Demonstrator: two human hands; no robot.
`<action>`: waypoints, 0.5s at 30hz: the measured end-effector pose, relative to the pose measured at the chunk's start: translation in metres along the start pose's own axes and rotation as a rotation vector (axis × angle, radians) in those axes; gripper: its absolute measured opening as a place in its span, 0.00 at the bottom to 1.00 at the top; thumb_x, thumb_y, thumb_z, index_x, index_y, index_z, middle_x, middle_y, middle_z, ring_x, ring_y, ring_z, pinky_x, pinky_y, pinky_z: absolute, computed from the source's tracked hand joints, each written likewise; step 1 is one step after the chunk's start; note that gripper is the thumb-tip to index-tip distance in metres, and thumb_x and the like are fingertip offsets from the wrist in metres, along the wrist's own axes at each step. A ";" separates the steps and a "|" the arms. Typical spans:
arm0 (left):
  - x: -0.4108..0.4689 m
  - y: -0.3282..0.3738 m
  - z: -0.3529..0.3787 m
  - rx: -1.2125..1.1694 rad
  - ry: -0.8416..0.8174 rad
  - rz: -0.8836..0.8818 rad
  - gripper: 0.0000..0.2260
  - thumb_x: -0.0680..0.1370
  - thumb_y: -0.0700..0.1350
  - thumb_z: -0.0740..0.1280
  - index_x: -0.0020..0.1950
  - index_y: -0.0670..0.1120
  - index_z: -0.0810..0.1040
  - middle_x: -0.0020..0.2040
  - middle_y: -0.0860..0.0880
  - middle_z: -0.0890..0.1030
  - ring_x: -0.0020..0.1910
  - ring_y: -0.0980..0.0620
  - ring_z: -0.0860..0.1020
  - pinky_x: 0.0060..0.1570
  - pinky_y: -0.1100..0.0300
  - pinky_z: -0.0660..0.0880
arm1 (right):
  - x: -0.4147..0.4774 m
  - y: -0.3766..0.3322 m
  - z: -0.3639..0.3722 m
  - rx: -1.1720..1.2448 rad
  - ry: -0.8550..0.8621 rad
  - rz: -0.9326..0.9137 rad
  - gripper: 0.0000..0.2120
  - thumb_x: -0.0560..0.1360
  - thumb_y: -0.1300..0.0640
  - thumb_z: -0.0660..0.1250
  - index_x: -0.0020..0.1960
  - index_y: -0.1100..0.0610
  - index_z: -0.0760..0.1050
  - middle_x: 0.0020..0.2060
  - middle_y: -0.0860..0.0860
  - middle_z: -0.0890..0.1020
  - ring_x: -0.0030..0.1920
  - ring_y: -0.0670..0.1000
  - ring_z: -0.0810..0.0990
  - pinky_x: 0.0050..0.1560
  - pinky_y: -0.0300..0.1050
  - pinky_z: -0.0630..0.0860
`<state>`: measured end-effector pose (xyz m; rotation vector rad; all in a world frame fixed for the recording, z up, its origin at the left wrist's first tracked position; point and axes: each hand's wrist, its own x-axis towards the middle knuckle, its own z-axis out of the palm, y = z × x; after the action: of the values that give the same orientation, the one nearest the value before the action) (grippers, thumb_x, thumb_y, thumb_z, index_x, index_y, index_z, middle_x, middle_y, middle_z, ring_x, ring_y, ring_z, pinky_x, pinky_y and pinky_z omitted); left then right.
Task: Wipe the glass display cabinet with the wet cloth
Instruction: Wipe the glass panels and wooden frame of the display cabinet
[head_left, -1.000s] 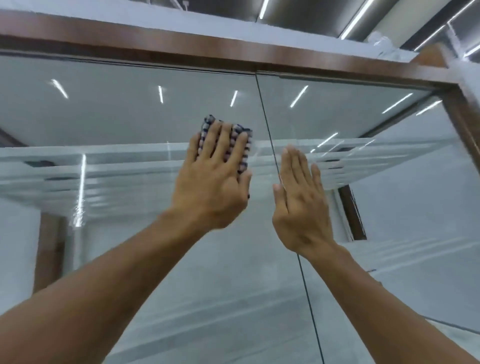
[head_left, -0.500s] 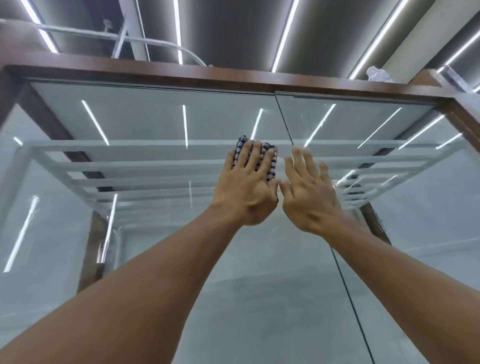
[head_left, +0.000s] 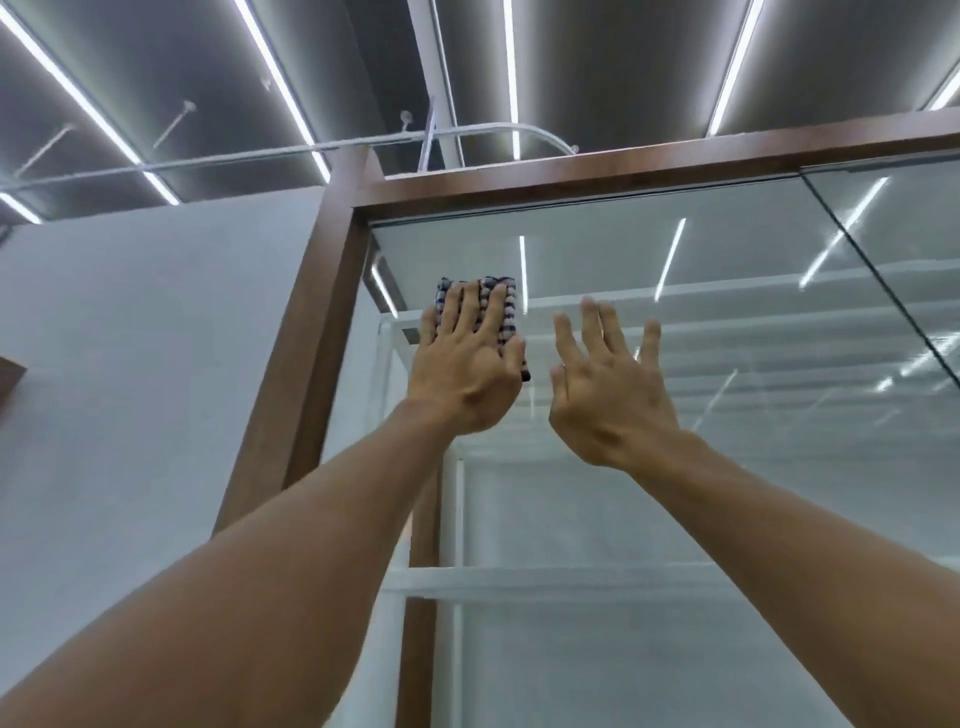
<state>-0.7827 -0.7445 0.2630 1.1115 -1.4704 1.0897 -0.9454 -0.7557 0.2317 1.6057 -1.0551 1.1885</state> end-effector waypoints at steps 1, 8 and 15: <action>0.000 -0.017 -0.004 0.010 0.004 -0.027 0.30 0.85 0.58 0.45 0.85 0.51 0.40 0.85 0.48 0.38 0.83 0.51 0.35 0.79 0.51 0.30 | 0.001 -0.004 0.001 -0.008 0.010 0.007 0.30 0.85 0.50 0.44 0.83 0.55 0.40 0.82 0.58 0.39 0.82 0.57 0.36 0.78 0.69 0.35; -0.051 -0.081 -0.014 0.009 -0.023 -0.110 0.34 0.80 0.60 0.40 0.84 0.50 0.38 0.84 0.48 0.36 0.82 0.52 0.32 0.80 0.49 0.33 | -0.013 -0.007 0.005 -0.002 -0.016 -0.042 0.31 0.84 0.46 0.41 0.83 0.54 0.40 0.83 0.54 0.40 0.82 0.53 0.36 0.79 0.67 0.34; -0.079 -0.015 0.001 0.020 -0.081 0.112 0.33 0.81 0.62 0.40 0.83 0.54 0.36 0.83 0.50 0.33 0.80 0.55 0.29 0.77 0.57 0.27 | -0.036 -0.005 0.005 0.022 -0.052 -0.146 0.32 0.81 0.43 0.37 0.83 0.51 0.38 0.82 0.52 0.38 0.81 0.51 0.34 0.80 0.62 0.33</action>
<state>-0.7586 -0.7386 0.1867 1.1098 -1.6047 1.1506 -0.9465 -0.7544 0.1950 1.7083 -0.9428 1.0703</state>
